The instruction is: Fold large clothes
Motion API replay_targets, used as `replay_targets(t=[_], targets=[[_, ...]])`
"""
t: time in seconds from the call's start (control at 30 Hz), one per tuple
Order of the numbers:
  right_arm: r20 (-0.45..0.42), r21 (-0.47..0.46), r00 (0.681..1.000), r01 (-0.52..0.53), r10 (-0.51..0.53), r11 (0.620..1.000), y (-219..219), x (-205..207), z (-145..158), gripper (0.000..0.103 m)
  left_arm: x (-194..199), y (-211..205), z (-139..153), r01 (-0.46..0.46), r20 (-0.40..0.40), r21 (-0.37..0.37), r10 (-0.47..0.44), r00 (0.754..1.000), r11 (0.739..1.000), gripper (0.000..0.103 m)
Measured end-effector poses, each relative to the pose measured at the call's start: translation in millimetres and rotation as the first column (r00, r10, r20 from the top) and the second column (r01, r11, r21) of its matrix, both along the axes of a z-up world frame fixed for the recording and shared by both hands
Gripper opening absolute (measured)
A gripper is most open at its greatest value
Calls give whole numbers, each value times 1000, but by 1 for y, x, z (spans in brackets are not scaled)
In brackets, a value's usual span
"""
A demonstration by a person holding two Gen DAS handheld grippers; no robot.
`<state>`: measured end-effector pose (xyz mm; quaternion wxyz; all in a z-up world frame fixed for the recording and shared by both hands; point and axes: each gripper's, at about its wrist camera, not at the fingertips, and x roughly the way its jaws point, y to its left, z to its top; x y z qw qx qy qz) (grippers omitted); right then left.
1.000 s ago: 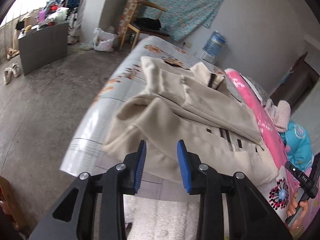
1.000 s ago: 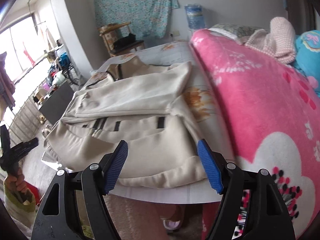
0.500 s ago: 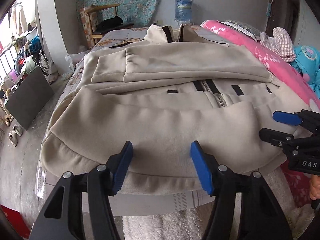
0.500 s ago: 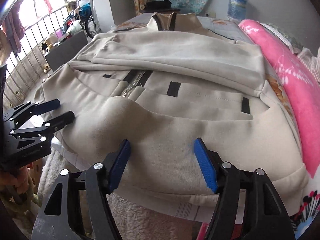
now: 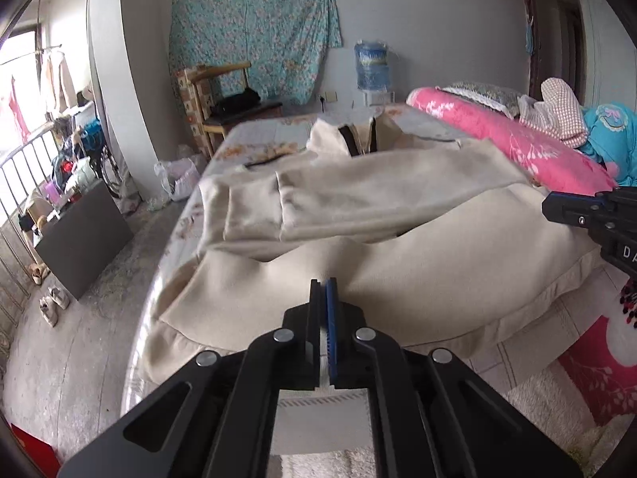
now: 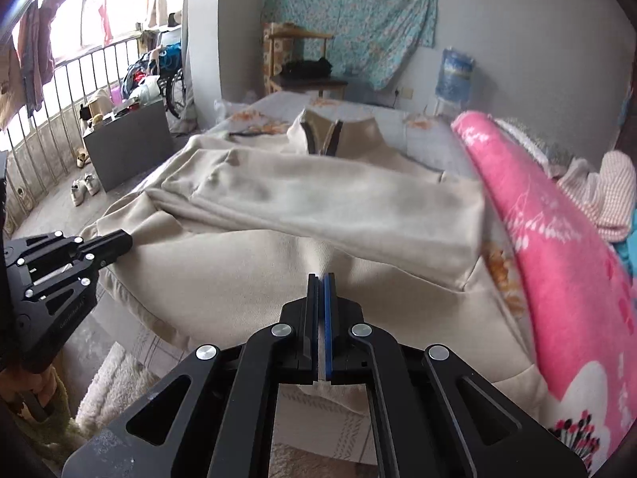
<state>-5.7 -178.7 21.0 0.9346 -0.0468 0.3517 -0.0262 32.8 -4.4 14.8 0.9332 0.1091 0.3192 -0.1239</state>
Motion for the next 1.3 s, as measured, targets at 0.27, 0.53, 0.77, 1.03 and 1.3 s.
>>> replay_targets(t=[0.27,0.53,0.77,1.03,1.3], targets=[[-34,-88,999,-6,3,996,7,22,-19,0,12,0,-21,-2,-14,-15,2,1000,1000,2],[-95,-114,995,-7,-4,993,3,52,-55,0,36,-5,-57,-6,-71,0,6,997,1000,4],[2,-127,1000,-1,1,992,7,46,-31,0,28,-2,-42,9,16,6,-10,1000,1000,5],[-72,-82,997,-3,-3,997,-4,64,-56,0,43,35,-34,-69,-80,-122,59,995,990,6],[-105,-32,994,-14,11,999,-10,71,-68,0,78,91,-47,-238,-178,-28,229,957,971,36]])
